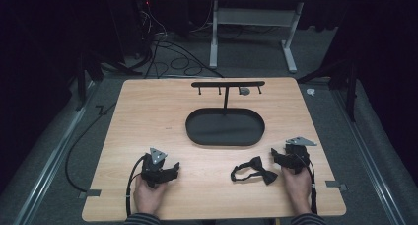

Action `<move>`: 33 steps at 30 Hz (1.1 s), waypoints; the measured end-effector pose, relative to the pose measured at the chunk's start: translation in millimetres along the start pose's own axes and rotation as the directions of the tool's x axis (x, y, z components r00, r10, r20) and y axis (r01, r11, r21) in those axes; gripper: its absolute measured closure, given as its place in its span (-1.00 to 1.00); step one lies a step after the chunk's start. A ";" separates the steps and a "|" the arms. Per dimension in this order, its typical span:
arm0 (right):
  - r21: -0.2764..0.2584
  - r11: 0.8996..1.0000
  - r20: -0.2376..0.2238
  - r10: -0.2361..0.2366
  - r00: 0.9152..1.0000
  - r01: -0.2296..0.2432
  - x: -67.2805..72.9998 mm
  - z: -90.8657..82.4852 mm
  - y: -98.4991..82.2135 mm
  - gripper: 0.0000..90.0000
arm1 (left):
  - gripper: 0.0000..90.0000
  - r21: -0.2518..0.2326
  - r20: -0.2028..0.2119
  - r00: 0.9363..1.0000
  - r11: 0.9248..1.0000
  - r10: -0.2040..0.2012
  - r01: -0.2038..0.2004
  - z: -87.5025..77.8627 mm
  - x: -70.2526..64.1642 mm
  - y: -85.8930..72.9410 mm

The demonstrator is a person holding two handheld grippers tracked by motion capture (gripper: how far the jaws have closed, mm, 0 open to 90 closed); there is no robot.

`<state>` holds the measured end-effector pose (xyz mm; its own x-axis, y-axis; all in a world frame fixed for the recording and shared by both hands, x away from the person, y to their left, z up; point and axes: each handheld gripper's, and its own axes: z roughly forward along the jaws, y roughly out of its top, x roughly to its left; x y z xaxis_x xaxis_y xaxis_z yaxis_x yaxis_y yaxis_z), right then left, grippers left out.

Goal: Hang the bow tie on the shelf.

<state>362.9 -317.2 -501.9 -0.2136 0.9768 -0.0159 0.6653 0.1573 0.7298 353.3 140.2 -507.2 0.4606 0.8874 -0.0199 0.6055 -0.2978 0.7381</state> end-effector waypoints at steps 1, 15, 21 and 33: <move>0.000 1.000 0.000 0.000 1.000 0.000 0.0 0.0 0.0 -0.16 | -0.47 0.000 0.000 1.000 1.000 0.000 0.000 0.0 0.0 0.0; 0.001 1.000 -0.006 -0.005 1.000 0.005 1.1 -0.9 -0.7 -0.17 | -0.47 0.000 0.000 1.000 1.000 0.000 0.000 -0.3 0.1 -0.2; 0.000 1.000 -0.010 -0.006 1.000 0.006 3.7 -2.5 -2.2 -0.15 | -0.47 -0.003 0.000 1.000 1.000 -0.001 0.001 -0.1 0.1 -0.3; -0.004 1.000 -0.022 -0.016 1.000 0.016 4.2 -3.1 -2.5 -0.05 | -0.47 0.000 0.000 1.000 1.000 -0.002 0.002 -0.1 0.1 0.0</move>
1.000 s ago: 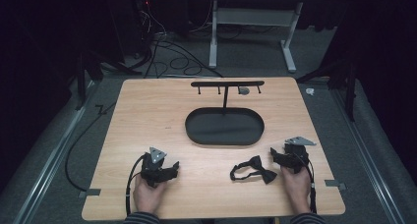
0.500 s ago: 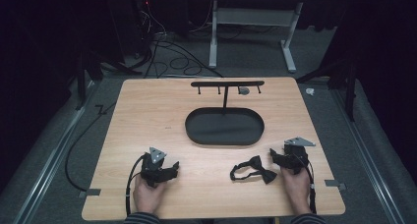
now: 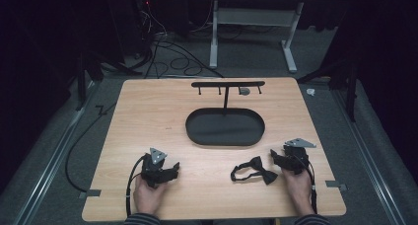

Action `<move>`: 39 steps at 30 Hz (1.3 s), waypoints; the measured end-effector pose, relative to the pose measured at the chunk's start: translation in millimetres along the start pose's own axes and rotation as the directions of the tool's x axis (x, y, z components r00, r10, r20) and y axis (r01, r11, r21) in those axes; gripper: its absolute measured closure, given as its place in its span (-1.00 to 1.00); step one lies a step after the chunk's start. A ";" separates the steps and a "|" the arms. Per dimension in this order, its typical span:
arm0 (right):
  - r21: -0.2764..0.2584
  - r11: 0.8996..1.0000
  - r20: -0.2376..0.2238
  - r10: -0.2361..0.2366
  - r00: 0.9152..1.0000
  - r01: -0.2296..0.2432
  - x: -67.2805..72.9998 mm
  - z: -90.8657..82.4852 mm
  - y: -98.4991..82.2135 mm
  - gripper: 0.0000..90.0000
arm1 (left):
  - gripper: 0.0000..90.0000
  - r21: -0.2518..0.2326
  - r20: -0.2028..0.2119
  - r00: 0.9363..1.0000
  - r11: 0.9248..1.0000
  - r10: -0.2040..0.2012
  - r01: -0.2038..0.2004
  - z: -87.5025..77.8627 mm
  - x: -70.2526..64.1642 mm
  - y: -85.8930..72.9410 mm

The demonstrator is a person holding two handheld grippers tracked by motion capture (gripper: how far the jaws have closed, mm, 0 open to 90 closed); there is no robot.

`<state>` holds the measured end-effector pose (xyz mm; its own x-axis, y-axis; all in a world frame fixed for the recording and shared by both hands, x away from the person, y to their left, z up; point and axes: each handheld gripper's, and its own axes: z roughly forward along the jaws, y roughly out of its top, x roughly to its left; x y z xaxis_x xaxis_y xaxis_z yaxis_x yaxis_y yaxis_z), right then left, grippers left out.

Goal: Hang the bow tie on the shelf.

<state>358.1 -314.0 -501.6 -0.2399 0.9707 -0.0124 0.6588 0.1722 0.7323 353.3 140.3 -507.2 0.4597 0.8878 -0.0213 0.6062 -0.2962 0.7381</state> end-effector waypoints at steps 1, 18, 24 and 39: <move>0.000 1.000 0.000 0.000 1.000 0.000 0.1 0.1 0.1 -0.05 | -0.47 -0.001 -0.001 1.000 1.000 0.000 0.000 0.1 0.0 0.0; -0.016 1.000 -0.088 0.013 0.996 -0.014 0.3 -9.8 4.4 0.18 | -0.47 -0.001 -0.001 1.000 1.000 0.000 0.000 0.5 0.1 0.3; -0.045 0.999 -0.142 0.011 0.990 -0.017 1.8 -20.4 5.4 0.30 | -0.47 -0.001 -0.001 1.000 1.000 0.002 -0.002 0.5 0.2 0.3; -0.092 0.996 -0.265 -0.036 0.964 0.012 23.3 -41.4 10.9 0.30 | -0.47 -0.002 -0.002 1.000 1.000 0.001 -0.001 0.5 0.1 0.3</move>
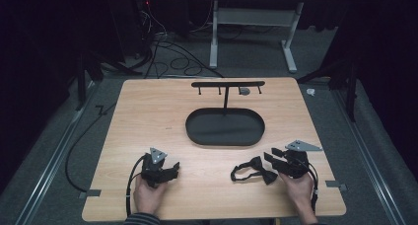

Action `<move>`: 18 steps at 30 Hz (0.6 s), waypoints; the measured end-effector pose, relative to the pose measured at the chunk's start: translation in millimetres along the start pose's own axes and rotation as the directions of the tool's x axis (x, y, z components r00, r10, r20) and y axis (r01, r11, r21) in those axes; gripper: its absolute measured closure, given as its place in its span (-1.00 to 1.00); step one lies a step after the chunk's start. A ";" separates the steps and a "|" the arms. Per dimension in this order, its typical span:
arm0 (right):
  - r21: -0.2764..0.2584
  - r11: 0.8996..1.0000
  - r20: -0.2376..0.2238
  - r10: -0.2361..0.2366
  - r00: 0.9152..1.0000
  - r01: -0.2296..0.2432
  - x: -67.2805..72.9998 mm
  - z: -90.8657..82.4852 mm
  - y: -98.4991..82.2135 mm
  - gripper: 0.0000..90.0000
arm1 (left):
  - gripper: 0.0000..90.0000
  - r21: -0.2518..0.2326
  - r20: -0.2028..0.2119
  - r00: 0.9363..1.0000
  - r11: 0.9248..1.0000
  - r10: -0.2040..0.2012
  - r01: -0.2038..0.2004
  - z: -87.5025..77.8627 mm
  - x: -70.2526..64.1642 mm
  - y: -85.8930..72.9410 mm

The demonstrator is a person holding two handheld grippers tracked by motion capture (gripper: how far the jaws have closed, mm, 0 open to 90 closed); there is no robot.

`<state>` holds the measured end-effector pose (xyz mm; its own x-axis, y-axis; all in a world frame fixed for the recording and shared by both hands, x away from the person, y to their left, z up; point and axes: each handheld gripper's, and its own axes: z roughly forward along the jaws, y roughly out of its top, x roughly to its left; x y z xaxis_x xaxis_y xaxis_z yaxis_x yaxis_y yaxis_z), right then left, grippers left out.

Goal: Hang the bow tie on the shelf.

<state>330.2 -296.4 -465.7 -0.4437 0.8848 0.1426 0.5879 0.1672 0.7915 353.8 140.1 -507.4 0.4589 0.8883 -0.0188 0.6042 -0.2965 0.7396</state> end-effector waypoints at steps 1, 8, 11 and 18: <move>0.000 1.000 -0.003 -0.002 1.000 0.002 0.8 -0.3 0.3 0.30 | -0.47 0.001 0.001 1.000 1.000 0.000 0.000 -0.1 0.0 0.0; -0.009 0.999 -0.047 -0.044 0.998 0.044 16.5 -2.7 4.9 0.29 | -0.47 0.001 0.001 1.000 1.000 0.000 0.000 0.0 0.0 0.0; -0.001 0.998 -0.076 -0.068 0.995 0.068 22.5 -0.5 7.2 0.28 | -0.47 0.001 0.000 1.000 1.000 0.000 0.000 0.0 0.0 0.0; 0.010 0.995 -0.121 -0.101 0.988 0.102 35.7 6.6 10.7 0.28 | -0.47 0.001 0.000 1.000 1.000 0.000 0.000 0.1 0.1 0.2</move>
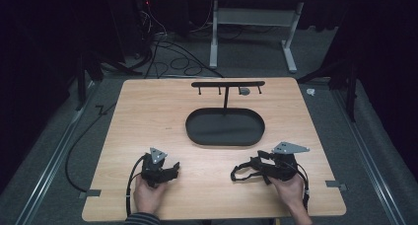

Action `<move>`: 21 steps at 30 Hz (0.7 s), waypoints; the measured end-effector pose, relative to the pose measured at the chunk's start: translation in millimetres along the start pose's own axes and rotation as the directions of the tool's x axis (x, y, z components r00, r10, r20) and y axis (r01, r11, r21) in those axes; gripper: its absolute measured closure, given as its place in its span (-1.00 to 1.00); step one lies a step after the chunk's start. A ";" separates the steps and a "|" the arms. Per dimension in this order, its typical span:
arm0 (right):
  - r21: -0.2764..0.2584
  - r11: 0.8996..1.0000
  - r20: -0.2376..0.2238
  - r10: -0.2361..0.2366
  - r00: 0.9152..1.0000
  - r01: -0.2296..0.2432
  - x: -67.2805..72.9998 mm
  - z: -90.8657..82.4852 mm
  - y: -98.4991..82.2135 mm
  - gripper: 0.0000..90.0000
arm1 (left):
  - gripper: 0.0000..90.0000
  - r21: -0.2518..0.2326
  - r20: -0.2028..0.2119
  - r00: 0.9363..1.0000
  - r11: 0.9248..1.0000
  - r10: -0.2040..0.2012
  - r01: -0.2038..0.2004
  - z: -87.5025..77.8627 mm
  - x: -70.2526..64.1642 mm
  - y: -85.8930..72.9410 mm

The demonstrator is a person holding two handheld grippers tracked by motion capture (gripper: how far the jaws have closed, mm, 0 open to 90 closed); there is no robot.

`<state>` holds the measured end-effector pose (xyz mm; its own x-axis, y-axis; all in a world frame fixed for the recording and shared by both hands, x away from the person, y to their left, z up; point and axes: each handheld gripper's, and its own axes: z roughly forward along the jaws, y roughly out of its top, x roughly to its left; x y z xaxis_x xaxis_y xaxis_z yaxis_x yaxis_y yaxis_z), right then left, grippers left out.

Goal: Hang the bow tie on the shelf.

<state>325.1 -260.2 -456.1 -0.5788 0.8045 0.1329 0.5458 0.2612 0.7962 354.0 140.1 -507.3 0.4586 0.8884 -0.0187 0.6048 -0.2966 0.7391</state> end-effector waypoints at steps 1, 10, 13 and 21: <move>0.003 1.000 -0.008 -0.011 1.000 0.011 2.7 1.7 0.8 0.28 | -0.47 0.000 0.000 1.000 1.000 0.001 -0.001 0.0 0.0 0.0; 0.049 0.996 -0.059 -0.074 0.996 0.076 17.9 18.5 2.7 0.29 | -0.47 0.000 0.000 1.000 1.000 0.000 0.000 0.0 0.0 0.0; 0.063 0.994 -0.068 -0.084 0.994 0.088 20.2 23.7 2.2 0.29 | -0.47 0.000 0.000 1.000 1.000 0.000 0.000 0.0 0.0 0.0; 0.098 0.991 -0.086 -0.088 0.992 0.096 22.1 37.1 -0.4 0.29 | -0.47 0.000 0.000 1.000 1.000 -0.001 0.001 0.0 0.1 0.0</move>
<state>334.5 -222.7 -475.4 -0.6744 0.7297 0.1129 0.5445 0.3882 0.7435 354.1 140.1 -507.3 0.4580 0.8888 -0.0192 0.6055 -0.2960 0.7387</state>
